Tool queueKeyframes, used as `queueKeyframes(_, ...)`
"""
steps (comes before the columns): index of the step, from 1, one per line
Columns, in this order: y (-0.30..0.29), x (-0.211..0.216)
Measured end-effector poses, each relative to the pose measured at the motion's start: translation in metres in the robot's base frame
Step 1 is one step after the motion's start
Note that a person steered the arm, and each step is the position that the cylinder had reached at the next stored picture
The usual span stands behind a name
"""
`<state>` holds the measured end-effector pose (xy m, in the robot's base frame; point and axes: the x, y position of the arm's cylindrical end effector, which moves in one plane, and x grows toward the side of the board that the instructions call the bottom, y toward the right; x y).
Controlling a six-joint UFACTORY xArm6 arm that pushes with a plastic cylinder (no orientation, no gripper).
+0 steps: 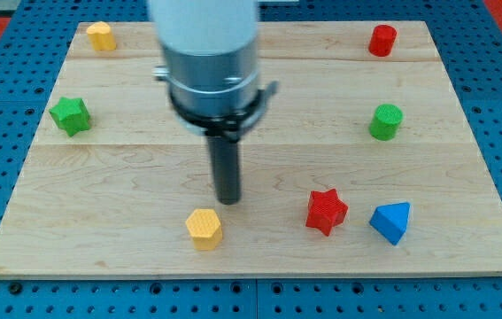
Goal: Move the red star to the bottom left corner of the board
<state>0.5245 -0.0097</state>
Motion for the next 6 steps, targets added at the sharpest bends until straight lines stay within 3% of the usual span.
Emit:
queueKeyframes(1, 0.036, 0.019)
queueKeyframes(2, 0.037, 0.076)
queueKeyframes(3, 0.095, 0.089)
queueKeyframes(4, 0.118, 0.069)
queueKeyframes(6, 0.078, 0.014)
